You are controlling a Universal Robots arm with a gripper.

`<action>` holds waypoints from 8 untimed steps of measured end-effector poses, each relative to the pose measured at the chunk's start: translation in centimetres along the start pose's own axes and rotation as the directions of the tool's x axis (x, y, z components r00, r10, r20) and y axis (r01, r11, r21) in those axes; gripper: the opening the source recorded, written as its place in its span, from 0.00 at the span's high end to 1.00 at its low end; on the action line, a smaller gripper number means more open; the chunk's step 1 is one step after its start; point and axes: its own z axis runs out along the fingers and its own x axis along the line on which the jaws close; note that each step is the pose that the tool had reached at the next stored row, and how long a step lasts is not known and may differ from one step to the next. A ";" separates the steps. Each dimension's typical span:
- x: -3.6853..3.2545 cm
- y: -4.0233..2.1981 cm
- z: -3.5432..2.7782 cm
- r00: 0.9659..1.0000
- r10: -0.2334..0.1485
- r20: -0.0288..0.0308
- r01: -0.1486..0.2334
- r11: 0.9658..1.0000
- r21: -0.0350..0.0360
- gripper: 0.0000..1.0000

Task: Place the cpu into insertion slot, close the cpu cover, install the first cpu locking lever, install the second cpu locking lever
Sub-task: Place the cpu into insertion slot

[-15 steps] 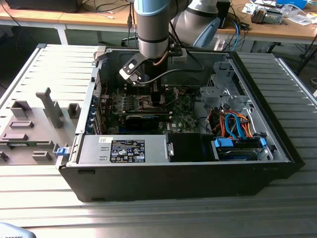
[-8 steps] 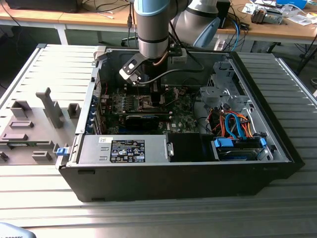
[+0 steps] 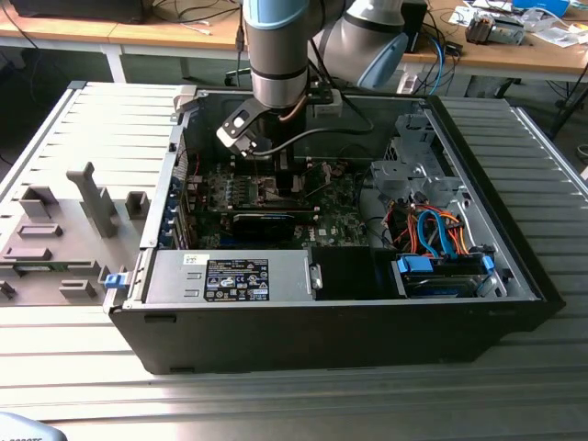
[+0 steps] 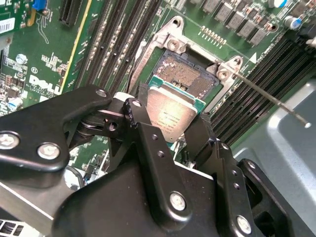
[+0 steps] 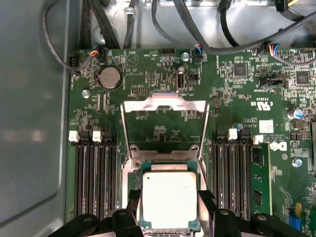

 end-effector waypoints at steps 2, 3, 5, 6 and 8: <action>0.05 -0.23 -0.01 1.000 0.000 0.000 0.000 1.000 0.000 0.46; 0.07 -0.35 0.01 1.000 0.000 0.000 0.000 1.000 0.000 0.46; 0.15 -0.59 0.11 1.000 0.000 0.000 0.000 1.000 0.000 0.46; 0.25 -0.73 0.18 1.000 0.000 0.002 0.000 1.000 0.000 0.46; 0.52 -0.84 0.25 1.000 -0.001 0.008 0.001 1.000 0.000 0.46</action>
